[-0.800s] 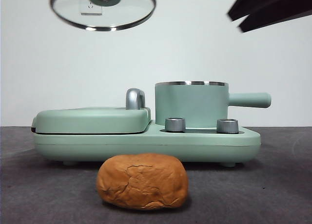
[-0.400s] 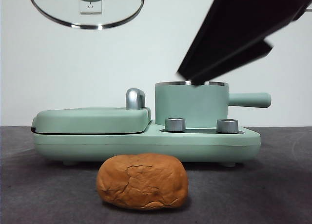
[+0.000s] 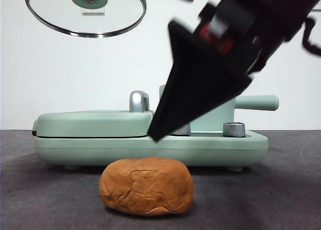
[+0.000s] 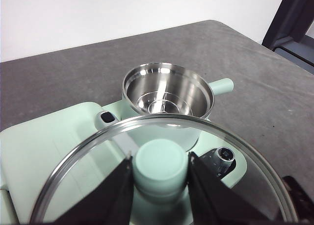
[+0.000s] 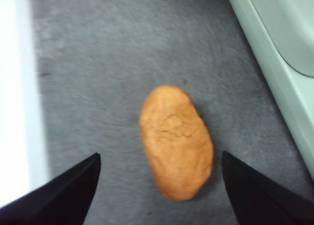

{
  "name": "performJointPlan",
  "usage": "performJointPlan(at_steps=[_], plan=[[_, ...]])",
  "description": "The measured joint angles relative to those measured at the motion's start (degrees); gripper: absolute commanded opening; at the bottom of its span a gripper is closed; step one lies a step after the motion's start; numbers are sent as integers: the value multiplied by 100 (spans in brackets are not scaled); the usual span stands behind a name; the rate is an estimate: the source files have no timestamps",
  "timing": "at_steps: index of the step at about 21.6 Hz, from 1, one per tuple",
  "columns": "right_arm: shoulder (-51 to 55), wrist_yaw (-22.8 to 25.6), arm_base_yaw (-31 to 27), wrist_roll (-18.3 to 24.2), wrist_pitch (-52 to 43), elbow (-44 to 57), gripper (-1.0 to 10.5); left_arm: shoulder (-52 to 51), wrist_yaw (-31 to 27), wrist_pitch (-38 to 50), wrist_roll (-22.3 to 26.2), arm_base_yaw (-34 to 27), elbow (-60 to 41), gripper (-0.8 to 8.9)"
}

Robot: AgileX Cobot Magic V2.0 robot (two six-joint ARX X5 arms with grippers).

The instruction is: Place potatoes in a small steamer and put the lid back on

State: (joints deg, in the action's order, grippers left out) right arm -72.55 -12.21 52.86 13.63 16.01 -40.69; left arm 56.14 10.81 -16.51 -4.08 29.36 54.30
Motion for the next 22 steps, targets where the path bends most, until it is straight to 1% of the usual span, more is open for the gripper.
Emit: performJointPlan(at_steps=[15, 16, 18, 20, 22], plan=[[-1222, 42, -2, 0, -649, -9, 387, -2, 0, 2, 20, 0, 0, 9], [-1266, 44, -2, 0, -638, -9, 357, -2, 2, 0, 22, 0, 0, 9], [-1276, 42, -2, -37, -643, -9, 252, 0, 0, 0, 22, 0, 0, 9], [-1276, 39, -2, -118, -643, -11, 244, -2, 0, -20, 24, 0, 0, 9], [-1274, 35, -2, -297, -638, -11, 244, -2, 0, -68, 28, 0, 0, 9]])
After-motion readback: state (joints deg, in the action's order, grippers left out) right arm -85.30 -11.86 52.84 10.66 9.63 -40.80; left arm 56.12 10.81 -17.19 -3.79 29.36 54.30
